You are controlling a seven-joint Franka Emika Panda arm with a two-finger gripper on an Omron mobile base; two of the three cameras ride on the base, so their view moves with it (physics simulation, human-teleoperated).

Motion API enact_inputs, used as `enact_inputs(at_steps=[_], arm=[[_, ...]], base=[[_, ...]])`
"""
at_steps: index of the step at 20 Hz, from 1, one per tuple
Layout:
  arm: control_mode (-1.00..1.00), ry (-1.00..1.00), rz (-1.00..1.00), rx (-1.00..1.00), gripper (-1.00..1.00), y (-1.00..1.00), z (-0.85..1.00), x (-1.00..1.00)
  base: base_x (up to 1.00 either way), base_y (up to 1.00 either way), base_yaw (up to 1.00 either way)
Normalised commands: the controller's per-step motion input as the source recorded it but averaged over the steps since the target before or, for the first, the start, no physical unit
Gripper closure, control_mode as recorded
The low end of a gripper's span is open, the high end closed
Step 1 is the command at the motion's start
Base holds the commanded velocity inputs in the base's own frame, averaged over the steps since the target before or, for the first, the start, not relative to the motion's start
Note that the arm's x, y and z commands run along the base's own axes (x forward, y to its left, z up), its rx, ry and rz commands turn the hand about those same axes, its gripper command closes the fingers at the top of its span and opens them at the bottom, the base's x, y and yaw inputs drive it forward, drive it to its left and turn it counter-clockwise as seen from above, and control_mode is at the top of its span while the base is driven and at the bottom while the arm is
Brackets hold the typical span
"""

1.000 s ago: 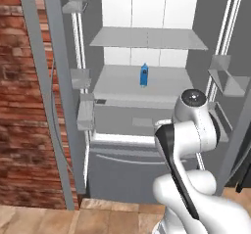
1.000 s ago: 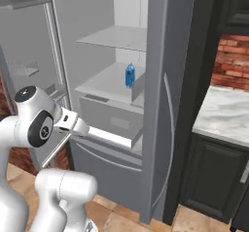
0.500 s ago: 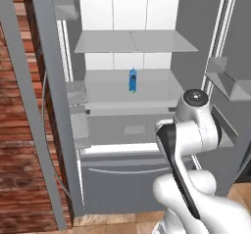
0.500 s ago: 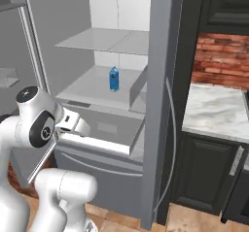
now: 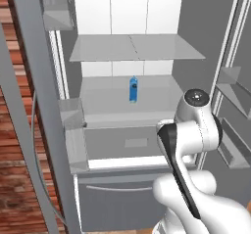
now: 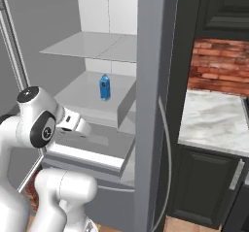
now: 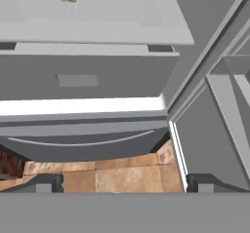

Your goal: Take a sugar cube from the saucer and place it inside the coffee. Then, grab milk from the fridge and place it next to the coffee on the counter to sweeten the coffee.

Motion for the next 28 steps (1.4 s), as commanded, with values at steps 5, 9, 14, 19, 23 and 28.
enact_inputs(at_steps=[5, 9, 14, 19, 23, 28], arm=[[1.0, 0.0, 0.0, 0.0, -1.0, 0.0, 0.0, 0.0], [1.0, 0.0, 0.0, 0.0, -1.0, 0.0, 0.0, 0.0], [1.0, 0.0, 0.0, 0.0, -1.0, 0.0, 0.0, 0.0], [1.0, 0.0, 0.0, 0.0, -1.0, 0.0, 0.0, 0.0], [-1.0, -0.03, -0.03, 0.0, -1.0, 0.05, 0.0, 0.17], [-1.0, -0.14, 0.0, 0.02, -1.0, 0.0, 0.0, 0.26]], base=[[0.51, 0.33, -0.06], [0.36, 0.36, -0.12], [0.29, 0.33, -0.17], [0.22, 0.21, -0.17], [0.14, 0.06, -0.06], [0.0, 0.0, 0.0]])
